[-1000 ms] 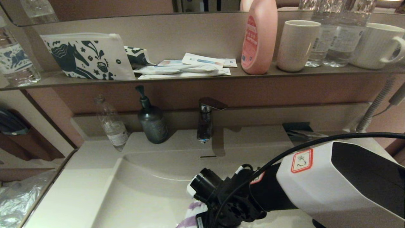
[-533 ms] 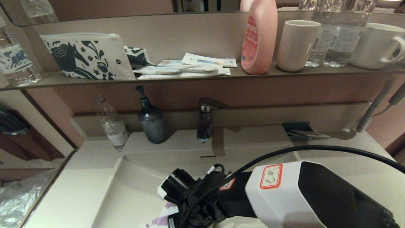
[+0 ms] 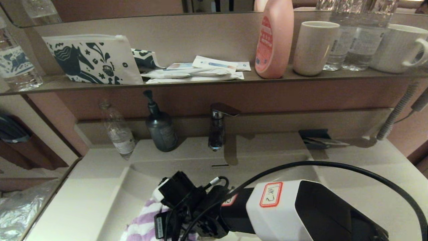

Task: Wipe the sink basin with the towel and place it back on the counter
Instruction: Wipe the sink

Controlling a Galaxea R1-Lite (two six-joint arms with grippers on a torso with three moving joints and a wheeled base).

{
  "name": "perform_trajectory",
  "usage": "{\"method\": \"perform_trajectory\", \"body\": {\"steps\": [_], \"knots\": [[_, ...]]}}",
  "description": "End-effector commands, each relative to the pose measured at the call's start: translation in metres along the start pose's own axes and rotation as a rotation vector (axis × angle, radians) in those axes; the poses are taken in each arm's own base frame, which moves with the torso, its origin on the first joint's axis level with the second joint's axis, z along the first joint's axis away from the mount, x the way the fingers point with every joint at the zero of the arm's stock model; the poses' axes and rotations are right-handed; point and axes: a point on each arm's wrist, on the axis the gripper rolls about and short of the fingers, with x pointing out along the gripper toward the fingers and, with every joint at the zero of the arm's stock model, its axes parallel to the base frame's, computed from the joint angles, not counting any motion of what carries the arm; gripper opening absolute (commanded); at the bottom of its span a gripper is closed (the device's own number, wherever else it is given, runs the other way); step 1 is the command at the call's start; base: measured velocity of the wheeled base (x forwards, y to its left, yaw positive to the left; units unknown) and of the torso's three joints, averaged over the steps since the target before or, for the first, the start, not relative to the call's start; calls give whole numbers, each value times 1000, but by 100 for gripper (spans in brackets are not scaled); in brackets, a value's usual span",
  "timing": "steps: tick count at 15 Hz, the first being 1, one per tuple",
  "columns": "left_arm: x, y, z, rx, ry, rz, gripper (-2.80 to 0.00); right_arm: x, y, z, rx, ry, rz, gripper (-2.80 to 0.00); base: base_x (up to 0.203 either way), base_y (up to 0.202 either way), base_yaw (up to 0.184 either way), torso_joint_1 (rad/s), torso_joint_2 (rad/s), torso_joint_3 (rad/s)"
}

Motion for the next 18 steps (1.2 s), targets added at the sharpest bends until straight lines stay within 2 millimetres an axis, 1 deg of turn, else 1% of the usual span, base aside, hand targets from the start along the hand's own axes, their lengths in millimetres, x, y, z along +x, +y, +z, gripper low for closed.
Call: {"method": "perform_trajectory", "body": {"steps": [1,4,5,6,7,8,12,14,18], "knots": [[0,0,0,0,1,0,-280,3,-2,4,1,-47,4,-280,0,0,0,0,0,0],[0,0,0,0,1,0,-280,14,-17,5,-45,-111,-98,-280,0,0,0,0,0,0],[0,0,0,0,1,0,-280,19,-24,7,-59,-149,-138,-280,0,0,0,0,0,0],[0,0,0,0,1,0,-280,19,-31,12,-68,-179,-171,-280,0,0,0,0,0,0],[0,0,0,0,1,0,-280,18,-35,15,-68,-187,-184,-280,0,0,0,0,0,0],[0,0,0,0,1,0,-280,15,-43,20,-65,-193,-200,-280,0,0,0,0,0,0],[0,0,0,0,1,0,-280,7,-60,26,-49,-171,-303,-280,0,0,0,0,0,0],[0,0,0,0,1,0,-280,4,-69,26,-39,-162,-355,-280,0,0,0,0,0,0],[0,0,0,0,1,0,-280,-5,-93,17,-15,-120,-446,-280,0,0,0,0,0,0]]}}
